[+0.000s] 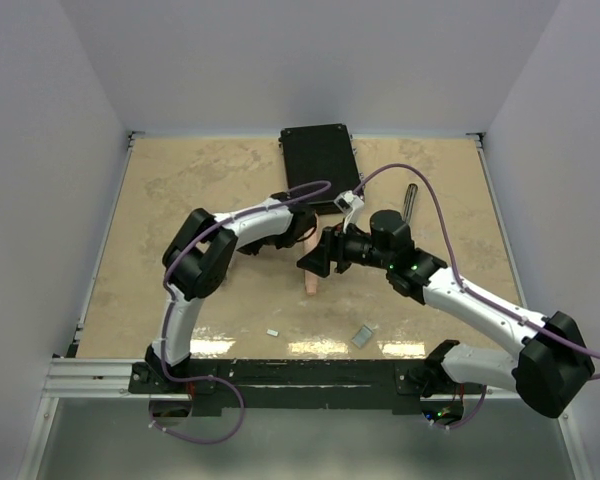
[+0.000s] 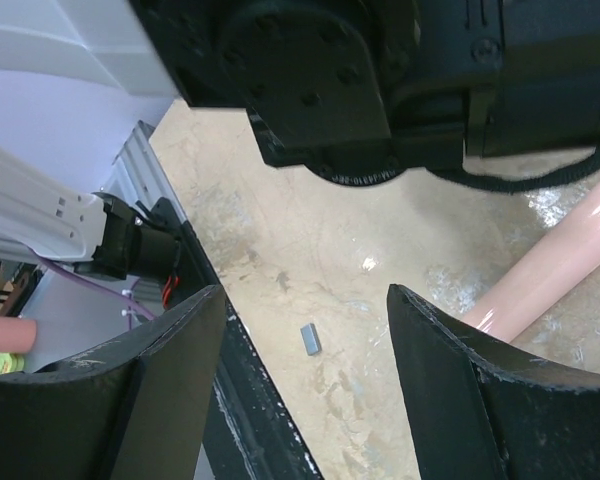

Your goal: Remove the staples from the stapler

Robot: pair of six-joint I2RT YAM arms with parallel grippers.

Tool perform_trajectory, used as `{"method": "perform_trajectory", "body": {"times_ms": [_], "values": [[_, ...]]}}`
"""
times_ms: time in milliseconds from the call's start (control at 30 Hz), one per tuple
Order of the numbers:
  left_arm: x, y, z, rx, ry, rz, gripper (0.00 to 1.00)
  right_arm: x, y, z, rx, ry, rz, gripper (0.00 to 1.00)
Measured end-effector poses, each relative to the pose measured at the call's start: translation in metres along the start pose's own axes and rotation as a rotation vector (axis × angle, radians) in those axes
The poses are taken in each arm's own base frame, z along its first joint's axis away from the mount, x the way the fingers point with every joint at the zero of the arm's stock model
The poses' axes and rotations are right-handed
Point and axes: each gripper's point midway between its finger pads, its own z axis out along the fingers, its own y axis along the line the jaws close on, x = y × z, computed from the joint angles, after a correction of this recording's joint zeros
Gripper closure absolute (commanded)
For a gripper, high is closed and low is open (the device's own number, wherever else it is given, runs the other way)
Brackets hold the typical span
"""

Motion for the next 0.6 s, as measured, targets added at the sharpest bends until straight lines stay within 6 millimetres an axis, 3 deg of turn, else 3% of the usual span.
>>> {"method": "perform_trajectory", "body": {"times_ms": [167, 400, 500, 600], "values": [[-0.005, 0.017, -0.005, -0.016, -0.031, -0.055, 1.00, -0.004, 0.004, -0.004, -0.008, -0.015, -0.008, 0.30], [0.005, -0.020, -0.002, -0.052, -0.012, 0.085, 1.00, -0.003, 0.004, -0.006, 0.001, -0.006, -0.008, 0.30], [-0.012, -0.008, -0.012, -0.053, -0.051, 0.047, 1.00, -0.002, 0.003, -0.007, 0.010, 0.004, -0.007, 0.30], [-0.037, 0.021, -0.026, -0.058, -0.125, -0.085, 1.00, -0.004, 0.004, -0.008, 0.012, -0.002, -0.011, 0.29]]}}
